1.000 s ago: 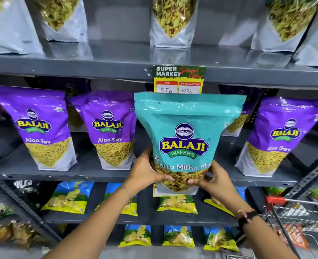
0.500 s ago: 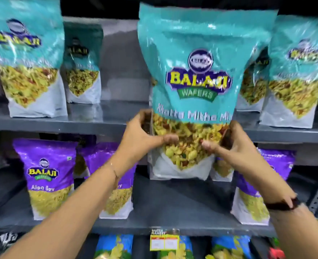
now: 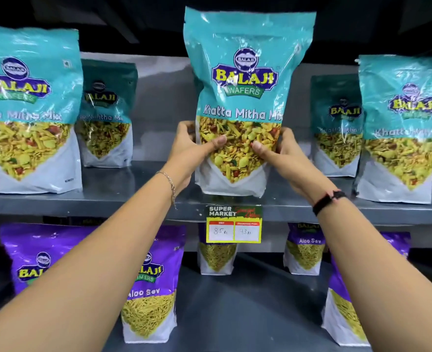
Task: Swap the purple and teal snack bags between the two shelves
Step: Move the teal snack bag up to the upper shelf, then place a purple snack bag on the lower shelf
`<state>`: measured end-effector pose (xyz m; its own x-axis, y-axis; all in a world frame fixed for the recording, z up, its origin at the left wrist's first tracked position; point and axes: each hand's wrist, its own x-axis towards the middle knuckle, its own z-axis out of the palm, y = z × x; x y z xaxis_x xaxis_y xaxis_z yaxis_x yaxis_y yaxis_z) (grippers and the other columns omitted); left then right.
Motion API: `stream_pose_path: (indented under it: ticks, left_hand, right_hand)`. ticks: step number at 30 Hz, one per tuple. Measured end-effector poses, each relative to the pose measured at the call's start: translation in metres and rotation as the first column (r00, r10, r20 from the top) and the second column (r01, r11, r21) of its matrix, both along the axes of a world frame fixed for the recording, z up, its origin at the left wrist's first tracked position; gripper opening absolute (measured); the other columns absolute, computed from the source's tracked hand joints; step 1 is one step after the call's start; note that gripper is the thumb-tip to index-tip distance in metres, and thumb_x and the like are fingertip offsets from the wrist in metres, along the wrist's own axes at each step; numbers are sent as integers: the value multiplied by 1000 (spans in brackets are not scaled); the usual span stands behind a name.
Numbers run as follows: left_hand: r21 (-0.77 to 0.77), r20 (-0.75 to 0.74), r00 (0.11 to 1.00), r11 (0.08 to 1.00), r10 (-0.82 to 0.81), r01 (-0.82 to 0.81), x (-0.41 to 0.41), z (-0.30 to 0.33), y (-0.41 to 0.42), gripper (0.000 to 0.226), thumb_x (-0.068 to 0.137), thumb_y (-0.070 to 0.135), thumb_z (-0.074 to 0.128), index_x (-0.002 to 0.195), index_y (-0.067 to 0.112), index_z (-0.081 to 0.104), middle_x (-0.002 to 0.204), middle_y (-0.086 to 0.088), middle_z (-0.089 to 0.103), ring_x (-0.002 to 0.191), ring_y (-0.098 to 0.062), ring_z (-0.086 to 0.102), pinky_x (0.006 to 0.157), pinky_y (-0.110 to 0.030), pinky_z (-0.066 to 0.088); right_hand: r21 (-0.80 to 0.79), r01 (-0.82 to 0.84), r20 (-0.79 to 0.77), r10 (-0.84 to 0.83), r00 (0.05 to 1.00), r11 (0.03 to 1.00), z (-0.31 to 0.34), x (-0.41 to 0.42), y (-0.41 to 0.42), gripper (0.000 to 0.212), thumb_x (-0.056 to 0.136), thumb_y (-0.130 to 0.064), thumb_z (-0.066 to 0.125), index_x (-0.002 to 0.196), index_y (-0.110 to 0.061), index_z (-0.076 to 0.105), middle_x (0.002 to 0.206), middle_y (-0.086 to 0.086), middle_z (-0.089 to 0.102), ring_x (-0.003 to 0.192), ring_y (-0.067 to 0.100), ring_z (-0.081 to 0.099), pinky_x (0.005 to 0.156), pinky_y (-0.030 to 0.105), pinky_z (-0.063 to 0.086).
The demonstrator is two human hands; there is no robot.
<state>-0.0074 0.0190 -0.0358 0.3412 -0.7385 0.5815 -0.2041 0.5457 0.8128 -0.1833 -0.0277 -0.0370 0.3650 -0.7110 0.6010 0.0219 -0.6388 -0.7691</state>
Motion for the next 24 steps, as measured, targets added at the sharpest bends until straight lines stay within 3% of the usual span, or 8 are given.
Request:
stream_pose_path:
  ticks: [5, 9, 11, 13, 15, 17, 20, 24]
  left_hand:
    - [77, -47, 999, 997, -19, 23, 1, -15, -18, 46, 71, 14, 70, 102, 16, 36, 88, 7, 53, 83, -5, 52, 69, -18, 45]
    - [73, 5, 1000, 997, -14, 14, 2, -19, -17, 52, 75, 19, 66, 115, 12, 35, 99, 6, 54, 90, -7, 52, 73, -16, 45]
    - [76, 122, 990, 994, 67, -76, 2, -26, -13, 60, 77, 26, 64, 125, 13, 31, 122, -3, 52, 106, -12, 50, 89, -24, 42]
    - [-6, 230, 951, 977, 208, -213, 3, -40, -2, 62, 79, 31, 61, 130, 15, 29, 139, -4, 42, 124, -16, 40, 101, -26, 31]
    - [-171, 305, 876, 927, 373, -335, 7, -61, 16, 56, 81, 30, 58, 130, 15, 34, 136, 0, 42, 126, -13, 37, 103, -19, 26]
    - [-324, 368, 778, 855, 509, -406, 15, -89, 36, 47, 84, 25, 53, 127, 12, 39, 131, 5, 43, 123, -8, 37, 104, -16, 26]
    - [-413, 442, 650, 783, 618, -464, 40, -152, 59, 37, 86, 17, 49, 122, 12, 41, 132, 4, 47, 124, -8, 37, 107, -26, 27]
    - [-243, 502, 605, 772, 618, -587, 82, -236, 83, 36, 83, 19, 48, 118, 12, 44, 125, -8, 51, 120, -10, 38, 104, -19, 24]
  right_hand:
    - [40, 9, -30, -8, 1000, 999, -15, 12, -25, 43, 84, -19, 55, 118, -11, 29, 96, -14, 48, 95, 4, 49, 70, 9, 49]
    - [45, 17, -59, -14, 998, 999, -18, 12, -24, 59, 84, -25, 55, 131, -9, 23, 126, 3, 46, 106, 8, 48, 87, 17, 46]
    - [-88, 182, -71, -189, 979, 979, -26, 11, -16, 75, 81, -37, 56, 137, -12, 13, 146, 6, 30, 129, 15, 34, 108, 28, 30]
    - [-292, 367, 9, -381, 925, 883, -40, 11, 5, 76, 80, -41, 56, 138, -14, 16, 146, -1, 26, 134, 11, 24, 109, 18, 18]
    - [-485, 430, 114, -432, 895, 761, -64, 17, 30, 63, 83, -33, 56, 134, -10, 27, 134, -6, 34, 126, 8, 30, 104, 7, 18]
    - [-626, 373, 108, -397, 911, 685, -99, 27, 50, 49, 86, -27, 51, 128, -7, 35, 131, -5, 42, 121, 11, 37, 106, 8, 20]
    - [-691, 128, -111, -279, 954, 712, -162, 50, 64, 36, 91, -27, 39, 121, -8, 41, 129, -1, 46, 118, 14, 41, 107, 11, 21]
    - [-441, -54, -457, -172, 873, 896, -245, 79, 58, 40, 88, -30, 46, 125, -17, 38, 132, 5, 53, 117, 10, 38, 104, 16, 24]
